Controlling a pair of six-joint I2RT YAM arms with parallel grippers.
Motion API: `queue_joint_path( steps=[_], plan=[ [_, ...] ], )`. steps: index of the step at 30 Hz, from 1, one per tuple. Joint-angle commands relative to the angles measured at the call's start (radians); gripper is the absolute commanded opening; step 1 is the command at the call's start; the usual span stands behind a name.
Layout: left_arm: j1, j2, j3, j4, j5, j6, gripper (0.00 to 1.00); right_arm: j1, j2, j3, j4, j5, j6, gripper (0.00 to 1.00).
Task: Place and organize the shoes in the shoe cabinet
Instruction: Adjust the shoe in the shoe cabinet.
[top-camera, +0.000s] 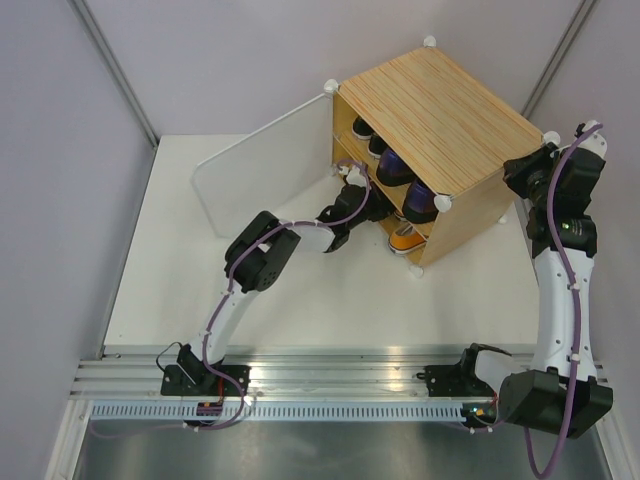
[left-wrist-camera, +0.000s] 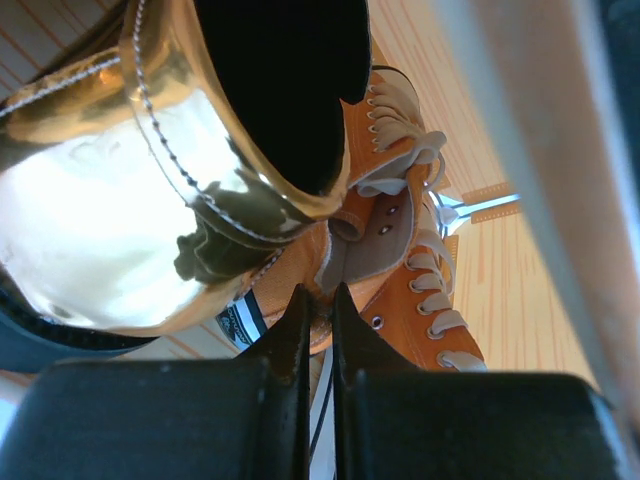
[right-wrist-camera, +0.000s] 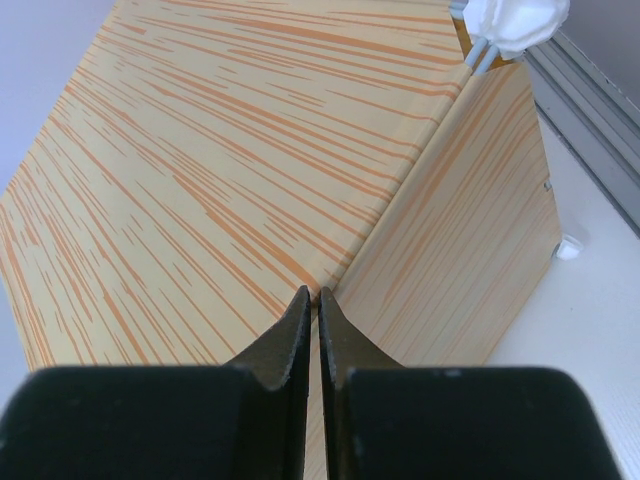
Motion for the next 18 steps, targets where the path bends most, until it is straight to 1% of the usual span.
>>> queue_joint_path(
  steps=[1,6,11,15,18],
  plan=[
    [-0.018,0.031,0.062,0.009,-0.007,0.005,0.02,0.031,-0.001,-0.024,-0.018,-0.056,0.005,0.08],
    [-0.012,-0.01,0.008,0.024,-0.016,0.022,0.02,0.033,0.0,-0.024,-0.016,-0.055,0.005,0.08],
    [-0.008,-0.096,-0.111,0.093,-0.053,0.054,0.02,0.033,-0.003,-0.022,-0.018,-0.053,0.004,0.08],
    [-0.006,-0.145,-0.125,0.103,-0.064,0.131,0.02,0.033,-0.006,-0.027,-0.018,-0.05,0.005,0.08],
    [-0.006,-0.177,-0.13,0.11,-0.075,0.159,0.02,0.033,-0.007,-0.027,-0.018,-0.048,0.002,0.08]
  ],
)
